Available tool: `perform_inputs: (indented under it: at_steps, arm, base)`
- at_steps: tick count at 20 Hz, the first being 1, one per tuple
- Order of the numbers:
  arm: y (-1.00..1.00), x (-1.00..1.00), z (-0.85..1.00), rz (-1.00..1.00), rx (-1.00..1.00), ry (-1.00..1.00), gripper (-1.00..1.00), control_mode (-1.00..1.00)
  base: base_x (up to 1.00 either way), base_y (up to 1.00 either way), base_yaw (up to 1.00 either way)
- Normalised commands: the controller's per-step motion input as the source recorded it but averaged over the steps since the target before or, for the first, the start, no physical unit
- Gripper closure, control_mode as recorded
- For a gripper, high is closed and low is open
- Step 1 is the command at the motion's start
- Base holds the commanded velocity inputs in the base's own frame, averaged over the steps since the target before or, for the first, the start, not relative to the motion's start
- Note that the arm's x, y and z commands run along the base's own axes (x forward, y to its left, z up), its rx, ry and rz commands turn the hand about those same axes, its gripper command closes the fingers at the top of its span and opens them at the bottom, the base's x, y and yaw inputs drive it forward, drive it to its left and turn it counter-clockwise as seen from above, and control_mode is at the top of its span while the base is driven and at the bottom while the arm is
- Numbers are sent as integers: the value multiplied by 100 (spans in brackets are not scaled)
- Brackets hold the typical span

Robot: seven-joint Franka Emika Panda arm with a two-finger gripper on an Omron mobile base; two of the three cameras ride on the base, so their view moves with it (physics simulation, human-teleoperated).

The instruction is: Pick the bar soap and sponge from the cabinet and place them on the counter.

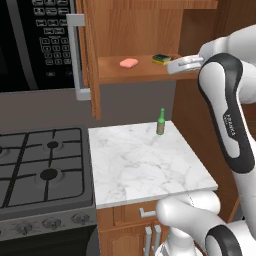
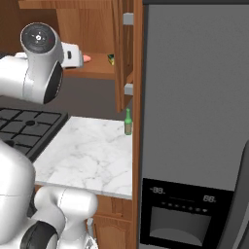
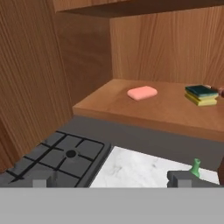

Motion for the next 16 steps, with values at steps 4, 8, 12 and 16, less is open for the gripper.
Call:
perform_inputs:
  at_steps: [4,8,12,16]
  arm:
    - [5,24,-8,0,-2,0,-100,-100]
    - [7,22,-10,-1,-1,0,-100,-100]
    - [4,17,-3,-2,-2,0,-100,-100]
    - [8,19,0,-2,-5,0,-100,-100]
  base:
    - [0,0,0]
    - [0,0,0]
    - [0,0,0]
    - [0,0,0]
